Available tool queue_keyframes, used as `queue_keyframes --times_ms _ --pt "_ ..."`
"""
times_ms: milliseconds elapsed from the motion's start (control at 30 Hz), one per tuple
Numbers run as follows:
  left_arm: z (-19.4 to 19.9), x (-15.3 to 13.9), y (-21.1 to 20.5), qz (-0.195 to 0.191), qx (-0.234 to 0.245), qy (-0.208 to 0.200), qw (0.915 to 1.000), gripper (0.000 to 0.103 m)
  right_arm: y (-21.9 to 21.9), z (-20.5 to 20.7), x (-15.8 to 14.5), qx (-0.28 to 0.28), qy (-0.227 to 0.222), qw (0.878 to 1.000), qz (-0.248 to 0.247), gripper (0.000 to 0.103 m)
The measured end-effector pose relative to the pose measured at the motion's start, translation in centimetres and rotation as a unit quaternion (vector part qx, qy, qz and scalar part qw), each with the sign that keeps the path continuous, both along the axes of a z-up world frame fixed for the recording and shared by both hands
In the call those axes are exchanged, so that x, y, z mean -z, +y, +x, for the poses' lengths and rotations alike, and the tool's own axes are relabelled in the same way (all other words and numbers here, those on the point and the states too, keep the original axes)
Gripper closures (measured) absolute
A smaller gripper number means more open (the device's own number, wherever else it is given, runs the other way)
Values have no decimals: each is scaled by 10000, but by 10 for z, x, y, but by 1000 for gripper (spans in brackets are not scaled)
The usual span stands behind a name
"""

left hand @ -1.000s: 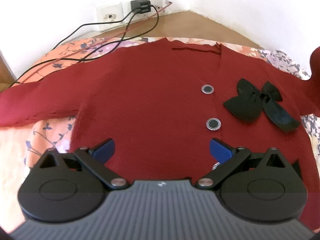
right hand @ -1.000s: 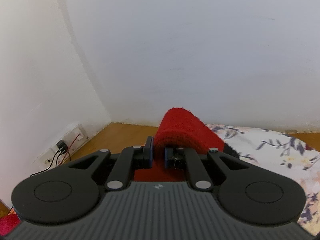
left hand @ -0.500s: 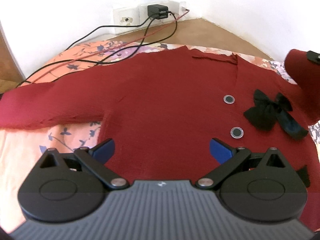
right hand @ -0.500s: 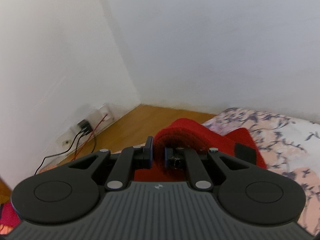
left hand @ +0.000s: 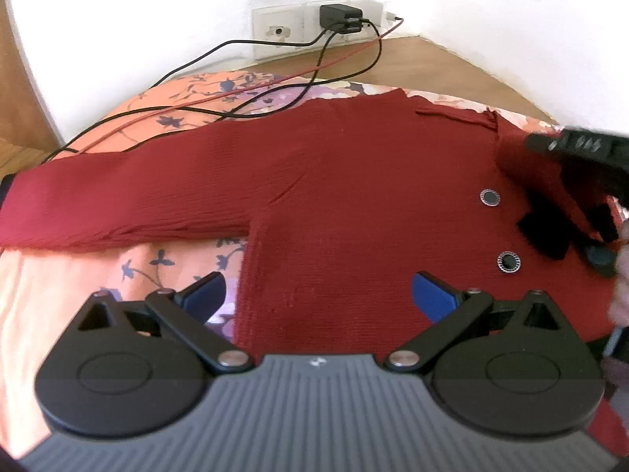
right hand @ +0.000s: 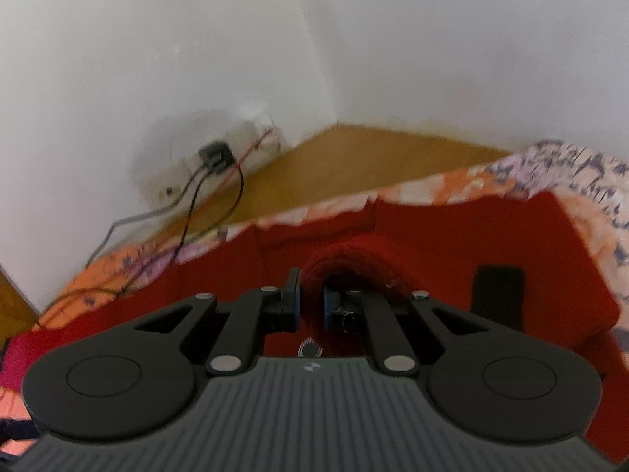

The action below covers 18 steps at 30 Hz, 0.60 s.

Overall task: Fold small clothes
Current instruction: 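Fold the held sleeve across the cardigan body with the right tool, release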

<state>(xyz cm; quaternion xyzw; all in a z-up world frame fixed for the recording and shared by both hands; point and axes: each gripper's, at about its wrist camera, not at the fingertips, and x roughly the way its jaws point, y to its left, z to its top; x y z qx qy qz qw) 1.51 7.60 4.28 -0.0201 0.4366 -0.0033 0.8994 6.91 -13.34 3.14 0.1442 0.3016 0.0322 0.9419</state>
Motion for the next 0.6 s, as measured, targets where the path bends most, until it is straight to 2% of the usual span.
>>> queue_keyframes --times_ms 300,400,500,567,600 --pt "-4 4 20 -46 -23 -28 10000 0 15 4 32 -11 447 9989 105 91" --pt "-5 6 25 -51 -1 -27 10000 0 17 3 38 15 445 9989 130 90" --pt "-5 7 28 -45 38 -20 10000 0 17 2 35 -10 491 9986 218 78" --pt "-6 7 29 -49 72 -19 10000 0 17 0 33 -50 516 9982 315 62" --pt "-6 7 29 -52 95 -21 9999 0 18 -2 31 -69 531 9979 357 57"
